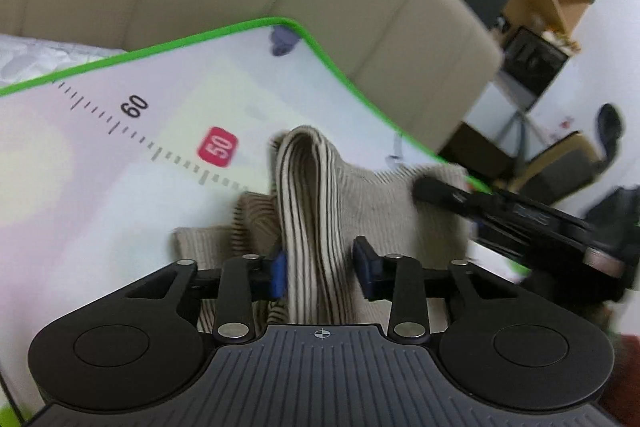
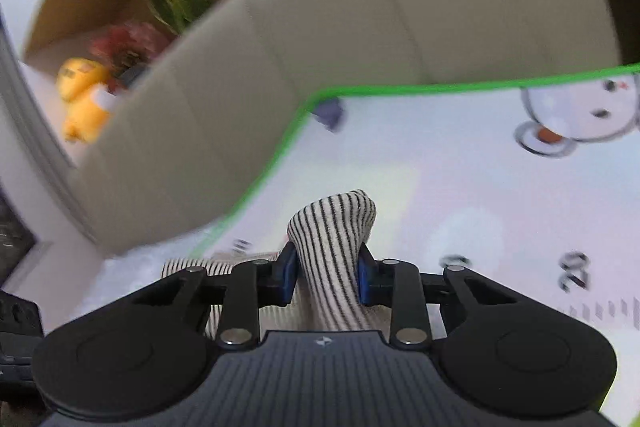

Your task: Fold clothes

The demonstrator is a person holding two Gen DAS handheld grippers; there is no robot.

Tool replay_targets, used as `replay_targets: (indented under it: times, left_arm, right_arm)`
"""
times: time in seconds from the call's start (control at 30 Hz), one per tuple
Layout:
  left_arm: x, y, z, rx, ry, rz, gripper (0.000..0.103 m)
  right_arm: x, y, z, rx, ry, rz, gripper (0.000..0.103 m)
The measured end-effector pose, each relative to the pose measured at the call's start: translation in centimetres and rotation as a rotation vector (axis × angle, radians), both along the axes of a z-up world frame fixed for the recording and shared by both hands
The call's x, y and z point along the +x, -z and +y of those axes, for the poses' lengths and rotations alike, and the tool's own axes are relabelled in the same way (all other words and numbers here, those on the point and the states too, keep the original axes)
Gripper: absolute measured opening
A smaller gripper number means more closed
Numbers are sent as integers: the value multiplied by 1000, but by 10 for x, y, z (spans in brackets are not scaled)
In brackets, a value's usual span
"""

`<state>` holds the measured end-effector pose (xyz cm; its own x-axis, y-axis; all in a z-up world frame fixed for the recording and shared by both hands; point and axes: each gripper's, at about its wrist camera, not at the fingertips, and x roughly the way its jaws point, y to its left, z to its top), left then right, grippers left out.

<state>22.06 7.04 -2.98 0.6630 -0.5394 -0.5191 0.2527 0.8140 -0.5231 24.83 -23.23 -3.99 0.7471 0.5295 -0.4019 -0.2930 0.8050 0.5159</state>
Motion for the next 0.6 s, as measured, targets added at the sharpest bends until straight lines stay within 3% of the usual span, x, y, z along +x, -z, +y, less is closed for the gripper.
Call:
replay_targets:
  times: [0.1, 0.2, 0.27, 0.37, 0.47, 0.53, 0.6]
  left_arm:
    - [-9, -11, 5, 13, 32, 31, 35]
    - [0, 3, 4, 55, 48, 102, 35]
    - [5, 9, 3, 100, 39, 105, 37]
    - [3, -5, 11, 107, -3, -3, 44]
    - [-10, -36, 15, 193, -99, -228, 62]
    - [-11, -54, 2, 261, -81, -336, 68]
    - [2, -61, -20, 300, 51, -373, 72]
  right_arm:
    - [15, 4, 3, 15, -76, 30, 28]
    - [44, 30, 18, -53, -123, 149, 29]
    - [62, 46, 26, -94, -127, 205, 34]
    - [66, 39, 38, -170, -140, 184, 35]
    - [59, 29, 50, -288, -150, 136, 40]
    - [55, 24, 49, -316, -140, 125, 47]
    - [48, 13, 45, -332, -132, 104, 49]
